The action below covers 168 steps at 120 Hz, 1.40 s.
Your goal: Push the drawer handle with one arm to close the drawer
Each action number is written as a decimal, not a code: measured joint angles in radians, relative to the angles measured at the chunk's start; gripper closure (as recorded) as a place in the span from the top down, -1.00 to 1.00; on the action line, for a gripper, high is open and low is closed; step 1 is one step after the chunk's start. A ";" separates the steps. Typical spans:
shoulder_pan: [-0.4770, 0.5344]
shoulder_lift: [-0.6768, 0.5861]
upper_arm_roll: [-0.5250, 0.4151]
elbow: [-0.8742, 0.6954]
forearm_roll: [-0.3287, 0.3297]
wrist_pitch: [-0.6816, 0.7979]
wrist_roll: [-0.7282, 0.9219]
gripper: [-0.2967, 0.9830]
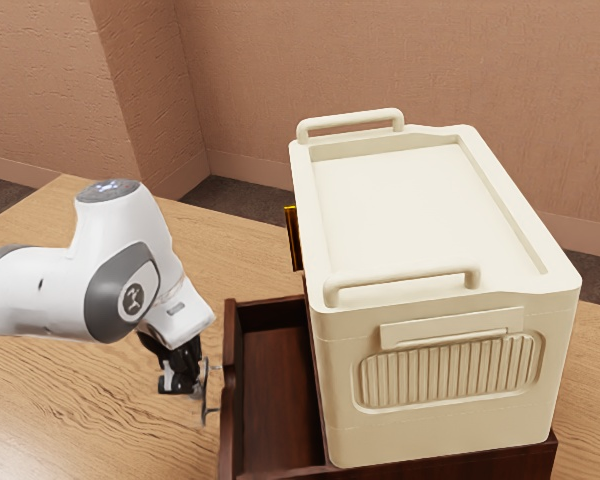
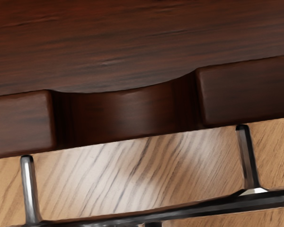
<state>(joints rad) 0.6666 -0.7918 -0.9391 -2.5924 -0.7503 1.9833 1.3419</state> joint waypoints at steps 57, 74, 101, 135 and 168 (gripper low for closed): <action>0.059 0.003 -0.132 0.090 -0.063 -0.001 0.011 -0.69; 0.075 0.002 -0.168 0.124 -0.085 -0.002 0.012 -0.68; 0.126 -0.001 -0.240 0.172 -0.127 -0.004 0.013 -0.69; 0.193 -0.003 -0.325 0.228 -0.178 -0.005 0.013 -0.69; 0.239 -0.005 -0.365 0.261 -0.207 -0.002 0.107 -0.72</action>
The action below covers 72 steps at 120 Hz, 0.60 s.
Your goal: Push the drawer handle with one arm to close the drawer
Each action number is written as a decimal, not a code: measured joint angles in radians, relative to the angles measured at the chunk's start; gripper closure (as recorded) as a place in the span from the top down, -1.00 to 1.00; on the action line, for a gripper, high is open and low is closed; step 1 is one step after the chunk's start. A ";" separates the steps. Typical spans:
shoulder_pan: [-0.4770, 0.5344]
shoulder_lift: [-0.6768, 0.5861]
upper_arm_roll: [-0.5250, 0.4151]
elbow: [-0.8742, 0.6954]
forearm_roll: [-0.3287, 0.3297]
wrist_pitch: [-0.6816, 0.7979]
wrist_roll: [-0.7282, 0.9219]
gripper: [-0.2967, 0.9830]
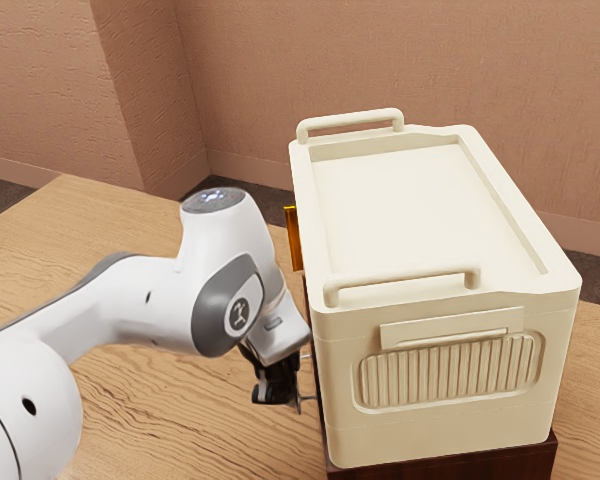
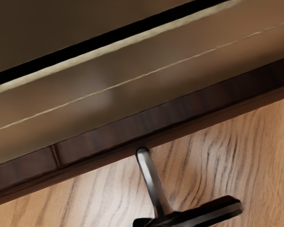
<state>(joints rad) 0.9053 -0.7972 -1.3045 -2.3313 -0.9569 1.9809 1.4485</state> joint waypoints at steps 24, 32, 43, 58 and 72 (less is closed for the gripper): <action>-0.074 0.002 0.062 -0.039 -0.002 -0.027 -0.029 -0.69; -0.147 -0.002 0.158 -0.056 0.017 -0.051 -0.042 -0.69; -0.294 -0.021 0.425 -0.017 0.168 -0.133 -0.073 -0.69; -0.372 -0.029 0.745 0.249 0.488 -0.341 -0.115 -0.61; -0.381 0.021 0.853 0.335 0.634 -0.503 -0.125 -0.20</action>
<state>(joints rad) 0.5243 -0.7761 -0.4518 -1.9964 -0.3232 1.4781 1.3232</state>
